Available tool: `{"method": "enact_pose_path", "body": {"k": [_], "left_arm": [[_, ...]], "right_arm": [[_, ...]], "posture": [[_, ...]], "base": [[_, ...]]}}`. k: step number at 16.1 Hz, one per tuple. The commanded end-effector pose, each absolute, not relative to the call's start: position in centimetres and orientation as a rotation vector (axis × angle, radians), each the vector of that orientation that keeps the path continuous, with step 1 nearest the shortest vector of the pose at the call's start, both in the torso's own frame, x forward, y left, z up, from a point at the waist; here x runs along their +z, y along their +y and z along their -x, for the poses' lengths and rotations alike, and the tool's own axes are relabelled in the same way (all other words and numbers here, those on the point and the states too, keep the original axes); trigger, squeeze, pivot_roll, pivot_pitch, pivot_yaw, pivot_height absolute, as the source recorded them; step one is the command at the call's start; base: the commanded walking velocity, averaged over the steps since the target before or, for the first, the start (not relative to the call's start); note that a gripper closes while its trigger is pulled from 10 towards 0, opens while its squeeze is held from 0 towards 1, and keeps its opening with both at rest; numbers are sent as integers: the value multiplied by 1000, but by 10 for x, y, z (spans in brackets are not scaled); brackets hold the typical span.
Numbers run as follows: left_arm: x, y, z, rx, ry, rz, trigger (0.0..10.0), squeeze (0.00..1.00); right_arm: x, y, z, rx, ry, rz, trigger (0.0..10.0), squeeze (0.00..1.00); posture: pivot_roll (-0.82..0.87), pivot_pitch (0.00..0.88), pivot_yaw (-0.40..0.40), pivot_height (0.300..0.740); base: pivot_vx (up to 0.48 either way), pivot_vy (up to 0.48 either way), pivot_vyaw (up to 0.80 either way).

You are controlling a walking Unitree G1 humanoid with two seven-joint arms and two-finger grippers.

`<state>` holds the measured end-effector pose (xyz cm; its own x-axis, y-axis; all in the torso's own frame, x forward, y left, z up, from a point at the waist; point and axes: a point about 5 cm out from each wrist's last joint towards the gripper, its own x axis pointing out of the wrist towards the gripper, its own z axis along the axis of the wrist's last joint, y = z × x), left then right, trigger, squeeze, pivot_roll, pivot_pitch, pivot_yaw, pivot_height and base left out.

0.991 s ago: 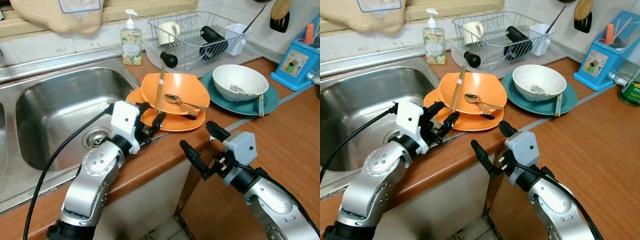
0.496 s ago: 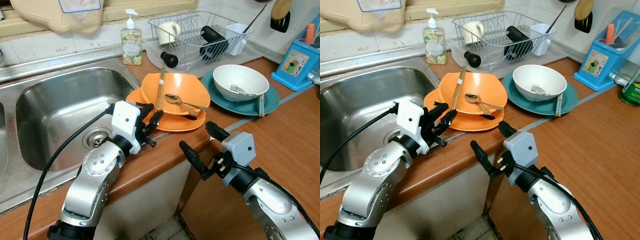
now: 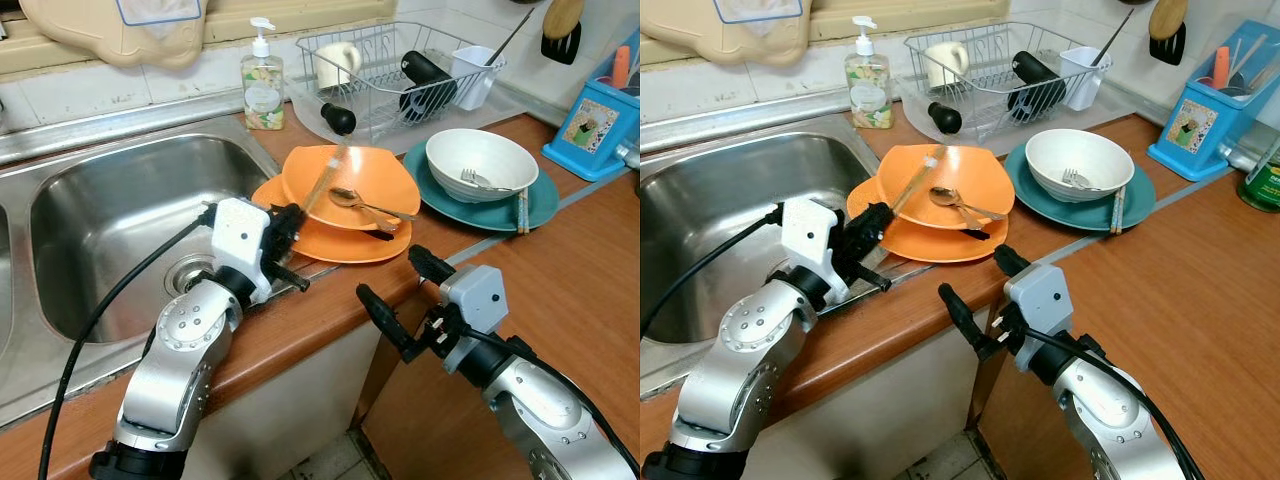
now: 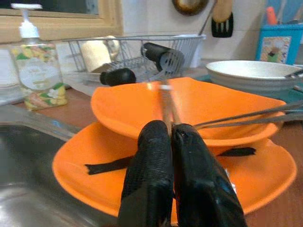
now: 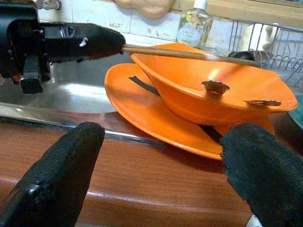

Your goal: Kitchen organization

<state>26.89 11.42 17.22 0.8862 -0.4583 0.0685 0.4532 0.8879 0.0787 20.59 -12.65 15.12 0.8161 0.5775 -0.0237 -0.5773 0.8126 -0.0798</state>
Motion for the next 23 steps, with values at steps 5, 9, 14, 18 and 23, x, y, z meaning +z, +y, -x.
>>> {"method": "enact_pose_path", "body": {"k": [5, 9, 14, 18, 23], "left_arm": [[178, 129, -273, -392, -124, -53, 0, 0], [194, 150, -273, -260, -236, 32, 0, 0], [191, 198, -260, -80, -240, -55, 0, 0], [187, 209, -259, -16, -233, -77, 0, 0], [173, 201, -261, -41, -160, -103, 4392, 0]], "right_arm": [[153, -128, -208, 610, -3, 108, 10000, 0], [154, -128, -209, 619, -9, 119, 10000, 0], [154, -129, -208, 624, -11, 126, 10000, 0], [154, -127, -208, 633, -11, 128, 10000, 0], [154, -130, -210, 630, -8, 143, 10000, 0]], "posture": [[-16, 0, -2, 740], [-17, 0, 2, 740], [-8, 0, 2, 740], [-8, 0, 1, 740], [-11, 0, 5, 740]], "base": [[0, 0, 0], [0, 0, 0], [0, 0, 0], [0, 0, 0], [0, 0, 0]]}}
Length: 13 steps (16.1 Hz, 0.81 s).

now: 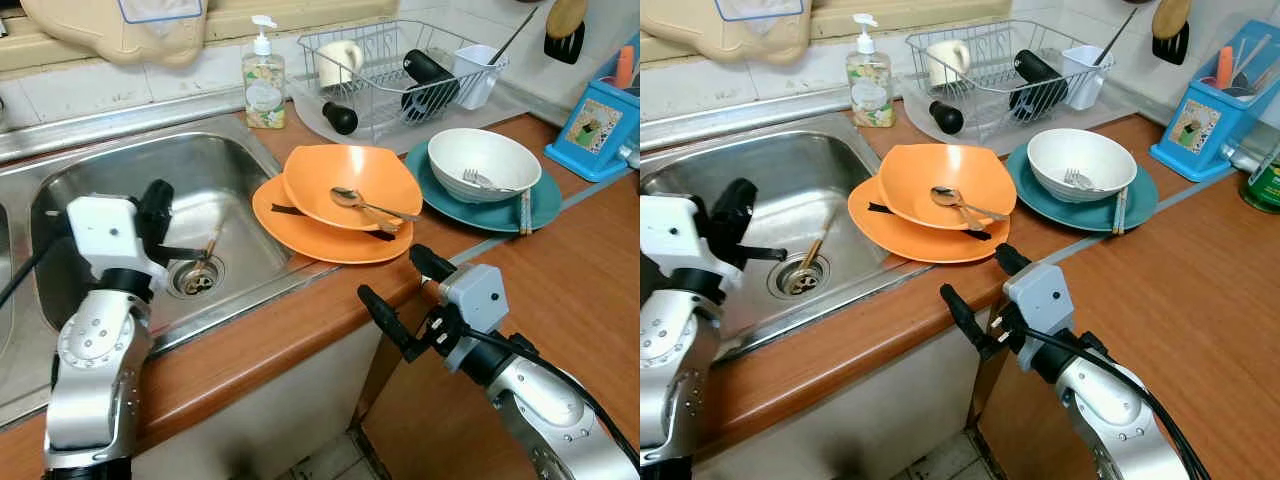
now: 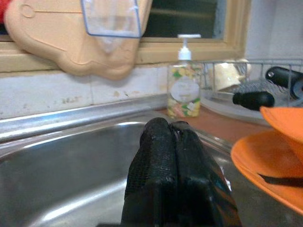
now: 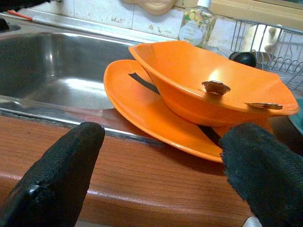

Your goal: Kitchen organization

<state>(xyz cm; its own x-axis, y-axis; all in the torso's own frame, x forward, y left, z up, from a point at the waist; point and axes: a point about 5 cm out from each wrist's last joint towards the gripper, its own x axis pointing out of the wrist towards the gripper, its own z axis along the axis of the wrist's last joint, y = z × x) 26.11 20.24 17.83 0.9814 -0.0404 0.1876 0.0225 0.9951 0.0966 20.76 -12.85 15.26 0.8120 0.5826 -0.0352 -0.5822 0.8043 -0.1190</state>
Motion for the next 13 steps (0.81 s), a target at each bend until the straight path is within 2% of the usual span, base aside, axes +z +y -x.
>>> {"method": "enact_pose_path", "body": {"k": [1, 2, 3, 4, 10, 13], "left_arm": [[166, 198, -262, -70, -112, -132, 10000, 0], [160, 193, -260, -117, -91, -125, 10000, 0], [159, 189, -259, -140, -89, -111, 10000, 1000], [159, 186, -259, -153, -93, -102, 10000, 1000], [144, 142, -248, -323, -85, -30, 10000, 1000], [146, 135, -246, -378, -110, -31, 10000, 1000]], "right_arm": [[153, -131, -211, 619, -4, 152, 10000, 0], [153, -133, -213, 608, -1, 155, 10000, 0], [155, -134, -216, 590, -12, 132, 10000, 75], [157, -135, -217, 582, -21, 113, 10000, 1000], [146, -133, -210, 626, -5, 64, 10000, 1000], [140, -134, -205, 664, 5, 69, 10000, 1000]], "posture": [[-10, 0, 7, 740], [-13, 0, 7, 740], [-12, 0, 7, 740], [-11, 0, 6, 740], [4, 0, -8, 740], [2, 0, -9, 740]], "base": [[0, 0, 0], [0, 0, 0], [0, 0, 0], [0, 0, 0], [0, 0, 0], [0, 0, 0]]}}
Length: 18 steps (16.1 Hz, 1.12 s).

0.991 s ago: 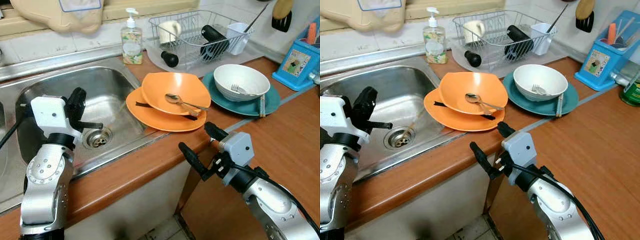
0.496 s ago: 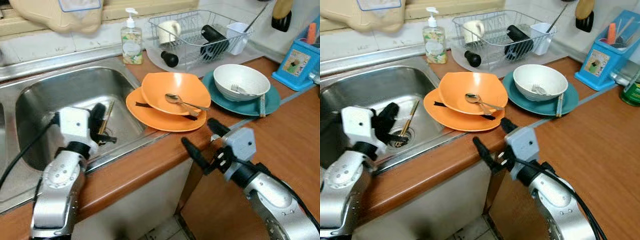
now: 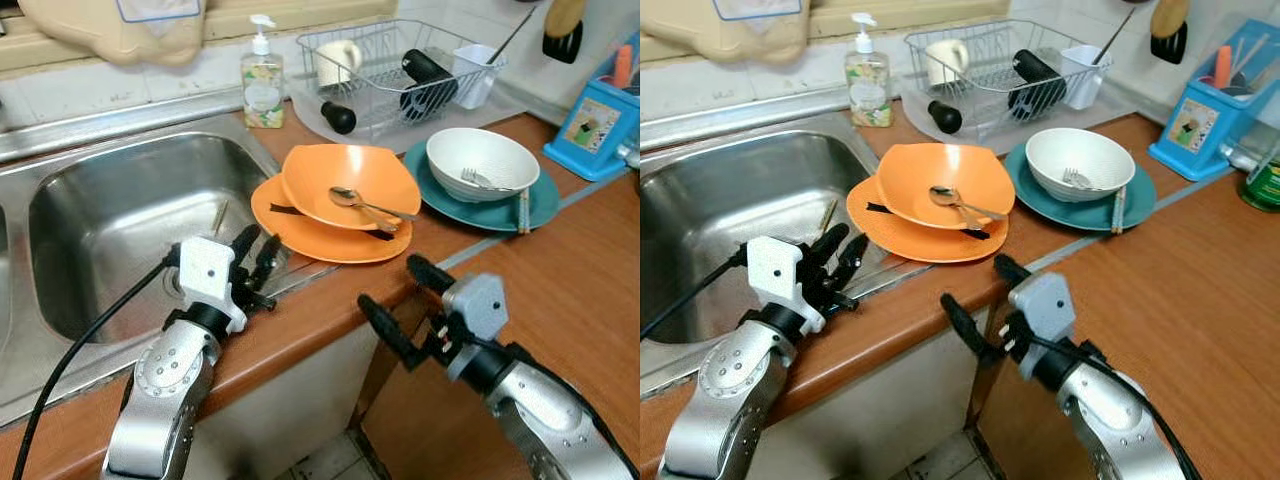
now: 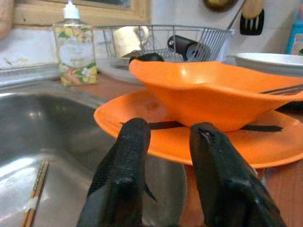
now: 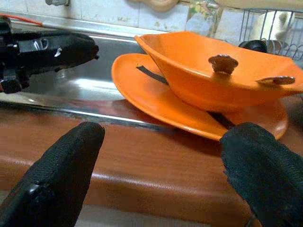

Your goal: Kitchen organization

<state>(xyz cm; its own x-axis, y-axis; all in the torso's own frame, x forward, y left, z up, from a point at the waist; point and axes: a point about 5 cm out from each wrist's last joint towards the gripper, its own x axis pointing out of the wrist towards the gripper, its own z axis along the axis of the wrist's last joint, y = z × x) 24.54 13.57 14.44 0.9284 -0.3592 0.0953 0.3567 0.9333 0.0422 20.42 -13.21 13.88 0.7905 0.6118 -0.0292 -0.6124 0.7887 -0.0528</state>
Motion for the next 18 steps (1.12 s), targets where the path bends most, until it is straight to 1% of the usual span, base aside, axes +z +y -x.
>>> {"method": "enact_pose_path", "body": {"k": [1, 3, 4, 6, 8, 9, 10, 11, 12, 14, 15, 16, 18], "left_arm": [[144, 138, -247, -372, -121, -46, 10000, 1000], [143, 143, -249, -362, -128, -75, 10000, 1000], [153, 147, -257, -339, -156, -51, 10000, 1000], [155, 152, -259, -320, -164, -45, 10000, 1000], [158, 153, -259, -312, -163, -60, 10000, 1000], [158, 152, -257, -318, -154, -86, 10000, 1000], [158, 151, -255, -333, -151, -108, 10000, 204], [158, 150, -254, -345, -152, -116, 10000, 35], [160, 147, -253, -388, -152, -125, 10000, 0], [164, 138, -252, -473, -149, -142, 10000, 0], [164, 134, -250, -519, -135, -141, 10000, 0], [164, 130, -248, -552, -121, -139, 10000, 0], [161, 126, -245, -612, -96, -155, 10000, 0]], "right_arm": [[135, -139, -205, 629, 9, 60, 10000, 1000], [133, -142, -207, 592, -3, 28, 10000, 1000], [146, -141, -212, 592, -48, 2, 10000, 1000], [154, -142, -211, 594, -93, -54, 10000, 1000], [165, -155, -213, 573, -131, -55, 10000, 1000], [182, -165, -213, 575, -169, -83, 10000, 1000], [194, -169, -211, 593, -193, -119, 10000, 1000], [199, -169, -211, 602, -204, -129, 10000, 1000], [210, -173, -215, 589, -234, -146, 10000, 1000], [219, -184, -231, 485, -228, -127, 10000, 1000], [217, -188, -240, 475, -181, -125, 10000, 443], [216, -188, -246, 493, -147, -118, 10000, 0], [211, -190, -264, 476, -108, -91, 10000, 0]], "posture": [[6, 0, -8, 740], [0, 0, -6, 740], [2, 0, -11, 740], [-10, 0, 0, 740], [-19, 0, 2, 740], [-28, 0, 6, 740], [-35, 0, 8, 740], [-35, 0, 8, 740], [-41, 0, 7, 740], [-40, 0, 3, 740], [-37, 0, 3, 740], [-30, 0, 0, 740], [-25, 0, 0, 740]], "base": [[0, 0, 0], [0, 0, 0], [0, 0, 0], [0, 0, 0], [0, 0, 0], [0, 0, 0], [0, 0, 0], [0, 0, 0], [0, 0, 0], [0, 0, 0], [0, 0, 0], [0, 0, 0], [0, 0, 0]]}}
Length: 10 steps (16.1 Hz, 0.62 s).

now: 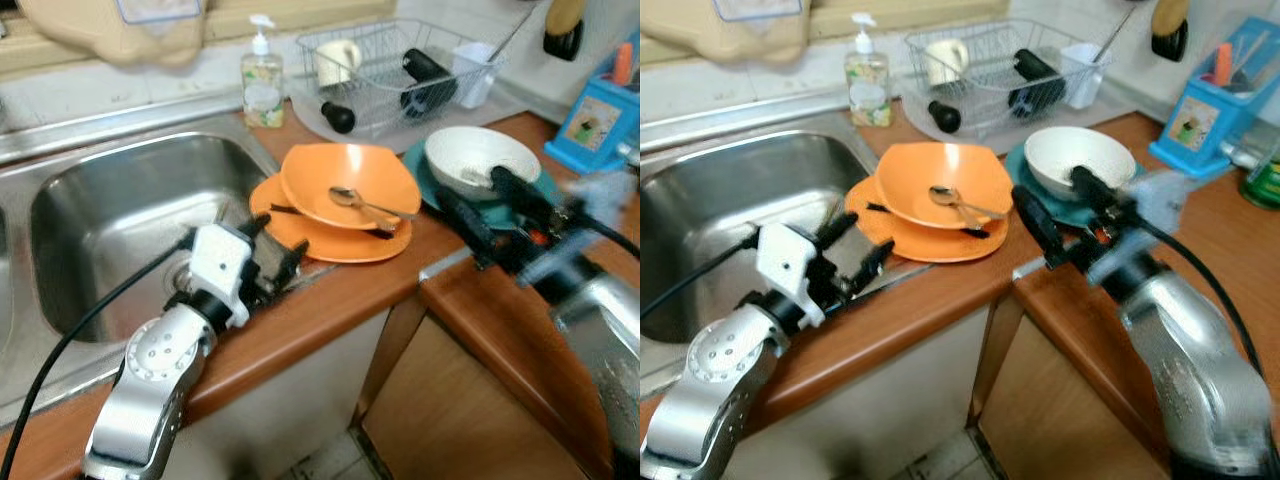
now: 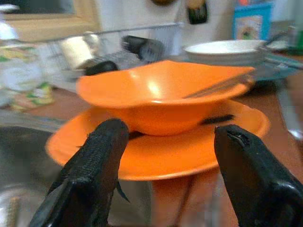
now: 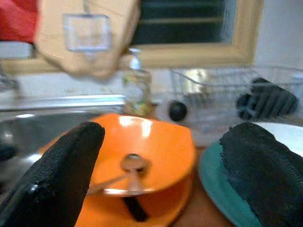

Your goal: Kitchen organization

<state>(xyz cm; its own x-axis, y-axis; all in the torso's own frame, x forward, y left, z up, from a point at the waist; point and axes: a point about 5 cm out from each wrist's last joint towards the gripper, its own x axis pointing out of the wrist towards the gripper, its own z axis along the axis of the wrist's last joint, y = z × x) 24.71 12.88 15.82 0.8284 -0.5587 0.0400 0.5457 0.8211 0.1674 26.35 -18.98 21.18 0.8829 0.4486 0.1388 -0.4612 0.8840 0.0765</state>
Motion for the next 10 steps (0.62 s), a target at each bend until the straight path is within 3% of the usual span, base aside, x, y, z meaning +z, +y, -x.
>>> {"method": "enact_pose_path", "body": {"k": [1, 2, 4, 5, 6, 10], "left_arm": [[162, 125, -245, -618, -93, -153, 10000, 0], [163, 125, -244, -624, -88, -148, 10000, 0], [163, 124, -242, -630, -81, -140, 10000, 0], [163, 124, -242, -634, -77, -139, 10000, 0], [162, 123, -239, -654, -59, -139, 10000, 0], [162, 123, -238, -656, -48, -135, 10000, 0]], "right_arm": [[207, -190, -272, 467, -84, -82, 10000, 0], [203, -190, -277, 483, -63, -80, 9098, 0], [195, -187, -283, 513, -34, -99, 4196, 0], [193, -185, -285, 519, -25, -97, 3255, 0], [188, -180, -288, 556, -18, -105, 392, 0], [180, -175, -298, 561, -8, -73, 0, 0]], "posture": [[-18, 0, -6, 740], [-10, 0, -10, 740], [-2, 0, -15, 740], [2, 0, -17, 740], [12, 0, -18, 740], [19, 0, -17, 740]], "base": [[0, 0, 0], [0, 0, 0], [0, 0, 0], [0, 0, 0], [0, 0, 0], [0, 0, 0]]}}
